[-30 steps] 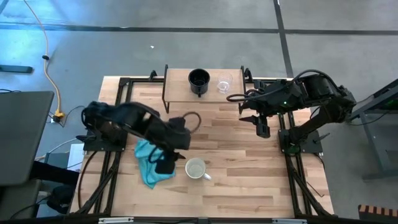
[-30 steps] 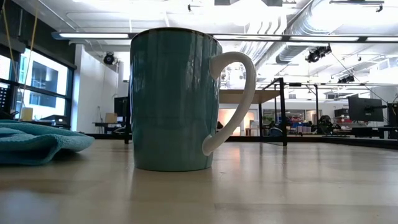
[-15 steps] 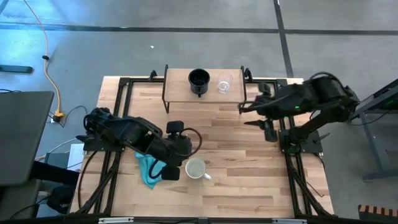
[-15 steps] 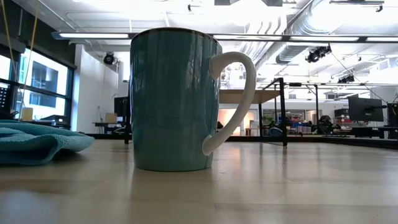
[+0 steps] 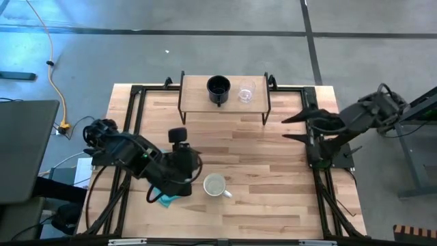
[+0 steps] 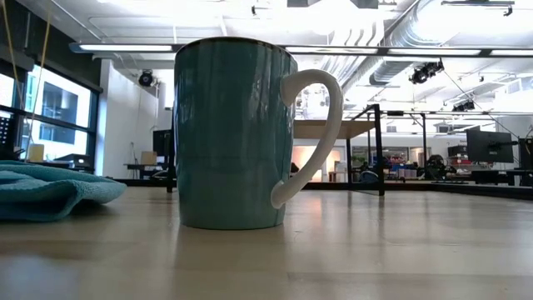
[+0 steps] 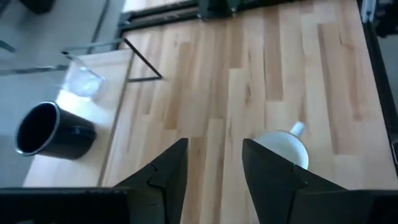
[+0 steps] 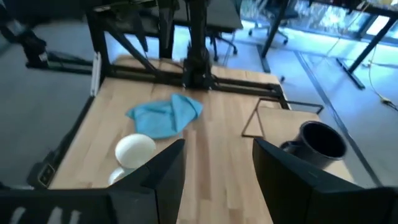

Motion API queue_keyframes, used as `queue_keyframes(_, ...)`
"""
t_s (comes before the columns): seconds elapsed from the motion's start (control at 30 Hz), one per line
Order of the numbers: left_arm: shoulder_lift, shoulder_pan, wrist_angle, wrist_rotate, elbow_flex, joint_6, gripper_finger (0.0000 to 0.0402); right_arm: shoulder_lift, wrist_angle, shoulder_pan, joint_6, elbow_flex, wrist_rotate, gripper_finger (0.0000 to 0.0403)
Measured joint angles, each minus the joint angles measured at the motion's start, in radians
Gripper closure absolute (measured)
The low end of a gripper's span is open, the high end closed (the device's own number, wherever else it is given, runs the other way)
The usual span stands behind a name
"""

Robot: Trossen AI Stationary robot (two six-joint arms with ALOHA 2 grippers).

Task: Stack small to large cups/mugs on shelf
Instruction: Put the blue mug on the shelf

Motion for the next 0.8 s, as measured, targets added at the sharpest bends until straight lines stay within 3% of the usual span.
queue_keyframes(0.17,-0.013,-0.015,-0.011,-0.053,0.0,-0.028,0.0263,-0.175,0.268,0.02,0.015,-0.294,0.006,0.0224)
queue_keyframes(0.33,-0.012,-0.015,-0.022,-0.087,0.0,-0.031,0.0263,-0.298,0.508,0.023,-0.007,-0.502,-0.055,0.0224)
queue_keyframes(0.57,-0.017,-0.018,-0.035,-0.15,0.0,-0.066,0.0263,-0.419,0.733,0.023,-0.027,-0.735,-0.091,0.0224)
queue_keyframes(0.8,-0.035,-0.035,-0.035,-0.22,0.0,-0.08,0.0263,-0.502,0.864,0.023,-0.031,-0.868,-0.095,0.0224)
